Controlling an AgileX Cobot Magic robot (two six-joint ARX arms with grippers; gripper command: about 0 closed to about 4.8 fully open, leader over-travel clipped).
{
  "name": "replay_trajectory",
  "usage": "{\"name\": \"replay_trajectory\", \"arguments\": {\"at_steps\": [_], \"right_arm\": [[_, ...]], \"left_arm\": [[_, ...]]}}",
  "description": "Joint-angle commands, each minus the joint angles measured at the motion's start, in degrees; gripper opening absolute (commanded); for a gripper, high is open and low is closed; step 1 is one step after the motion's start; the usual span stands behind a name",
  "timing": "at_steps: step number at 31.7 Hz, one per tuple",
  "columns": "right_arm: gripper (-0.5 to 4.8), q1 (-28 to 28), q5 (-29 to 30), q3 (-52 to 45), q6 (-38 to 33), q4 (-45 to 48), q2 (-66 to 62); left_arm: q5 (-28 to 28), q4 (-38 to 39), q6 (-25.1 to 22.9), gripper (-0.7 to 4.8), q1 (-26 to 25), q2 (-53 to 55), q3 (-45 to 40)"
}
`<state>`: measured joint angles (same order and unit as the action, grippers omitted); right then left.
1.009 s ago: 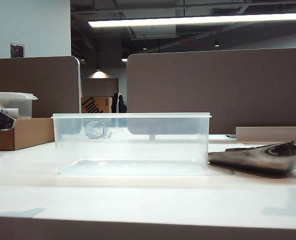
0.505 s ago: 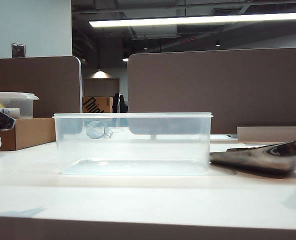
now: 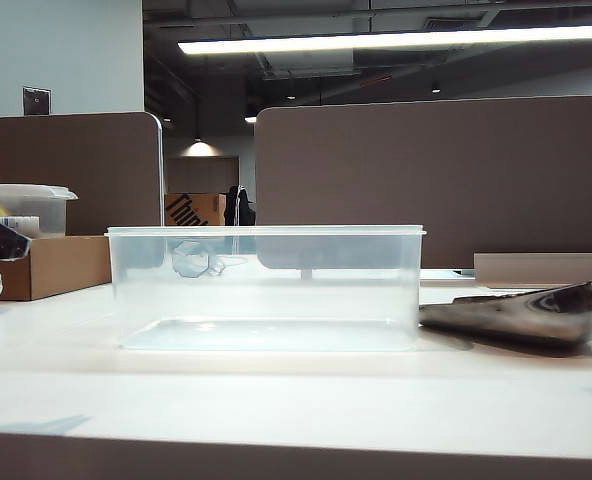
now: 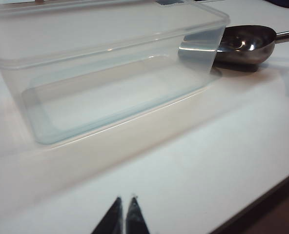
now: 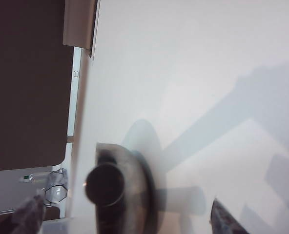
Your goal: Pick up the metal ice scoop from the table and place it inside the transparent plastic box.
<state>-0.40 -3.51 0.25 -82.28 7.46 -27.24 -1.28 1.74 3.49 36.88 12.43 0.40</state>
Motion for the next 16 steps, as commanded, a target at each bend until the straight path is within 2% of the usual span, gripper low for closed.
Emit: {"name": "replay_trajectory", "arguments": {"at_steps": [1, 12, 16], "right_arm": [[4.32, 0.1, -0.9, -0.1, -0.3, 6.3, -5.8], [4.31, 0.1, -0.8, 0.1, -0.7, 31.1, -29.0], [4.31, 0.1, 1.1, 2.1, -1.7, 39.2, -40.2]], "left_arm": [[0.0, -0.5, 0.0, 0.21, 0.0, 0.1, 0.0], [0.0, -0.5, 0.0, 0.21, 0.0, 0.1, 0.0], [0.0, -0.5, 0.0, 0.21, 0.0, 0.1, 0.0]]}}
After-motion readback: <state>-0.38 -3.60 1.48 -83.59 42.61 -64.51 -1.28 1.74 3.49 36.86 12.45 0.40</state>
